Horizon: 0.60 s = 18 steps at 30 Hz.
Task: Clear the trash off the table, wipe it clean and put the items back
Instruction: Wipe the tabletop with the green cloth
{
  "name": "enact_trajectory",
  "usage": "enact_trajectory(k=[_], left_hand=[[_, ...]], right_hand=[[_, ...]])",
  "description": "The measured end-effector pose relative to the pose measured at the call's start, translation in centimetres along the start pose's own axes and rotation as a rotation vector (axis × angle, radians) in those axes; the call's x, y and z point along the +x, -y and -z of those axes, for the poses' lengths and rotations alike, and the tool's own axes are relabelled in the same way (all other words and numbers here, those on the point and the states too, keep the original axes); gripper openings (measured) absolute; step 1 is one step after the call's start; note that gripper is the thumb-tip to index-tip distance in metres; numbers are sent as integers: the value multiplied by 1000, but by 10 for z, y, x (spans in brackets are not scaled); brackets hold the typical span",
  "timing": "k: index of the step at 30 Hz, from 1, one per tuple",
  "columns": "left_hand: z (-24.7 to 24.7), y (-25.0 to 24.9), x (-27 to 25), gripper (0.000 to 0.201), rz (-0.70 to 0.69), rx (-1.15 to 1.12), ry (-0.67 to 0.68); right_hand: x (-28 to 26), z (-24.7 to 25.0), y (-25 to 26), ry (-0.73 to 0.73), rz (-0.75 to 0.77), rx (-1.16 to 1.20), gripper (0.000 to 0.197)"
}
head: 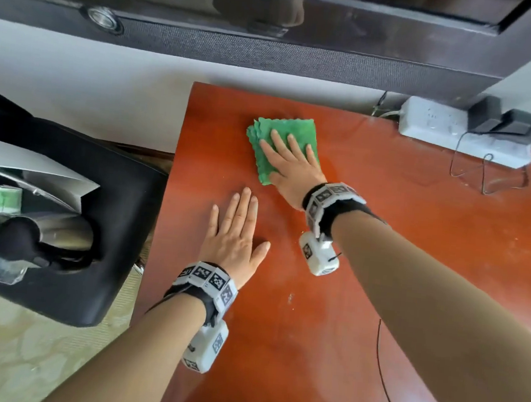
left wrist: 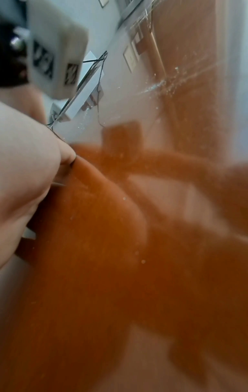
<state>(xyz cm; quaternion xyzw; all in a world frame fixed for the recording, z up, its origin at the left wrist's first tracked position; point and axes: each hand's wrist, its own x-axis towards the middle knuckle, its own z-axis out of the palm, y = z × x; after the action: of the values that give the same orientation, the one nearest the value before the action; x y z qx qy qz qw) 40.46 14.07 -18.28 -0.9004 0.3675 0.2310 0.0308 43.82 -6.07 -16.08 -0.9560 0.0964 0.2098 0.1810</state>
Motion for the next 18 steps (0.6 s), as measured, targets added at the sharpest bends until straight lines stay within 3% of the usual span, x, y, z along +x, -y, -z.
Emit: enact_trajectory(k=[5,7,9,11,14,16,18], left_hand=[[1,-1,-9,79,3,15,48],[-3,-5,-14,80,25,5,50],[-7,-13,-22,80,56,5,56],[-13,-21,-30,82,94,-7,74],[-20,-40,-49,84,156,-27,69],[-23,-48,-60,83,185,-49,84],[-21,-56,-69,82,223,-87,105]], right_hand=[[-125,-3,-150,-76,-460,143,71],[-168,-18,-171,-78,-589,121,74],[-172,-36,-153,-128,-659,91,77],[-150,-46,-103,-138,-580,66,78],[-133,-69,-21,-51,-124,-37,72],[-143,-76,-13,-21,-17,-72,70],[-157,-75,-45,-43,-56,-52,71]])
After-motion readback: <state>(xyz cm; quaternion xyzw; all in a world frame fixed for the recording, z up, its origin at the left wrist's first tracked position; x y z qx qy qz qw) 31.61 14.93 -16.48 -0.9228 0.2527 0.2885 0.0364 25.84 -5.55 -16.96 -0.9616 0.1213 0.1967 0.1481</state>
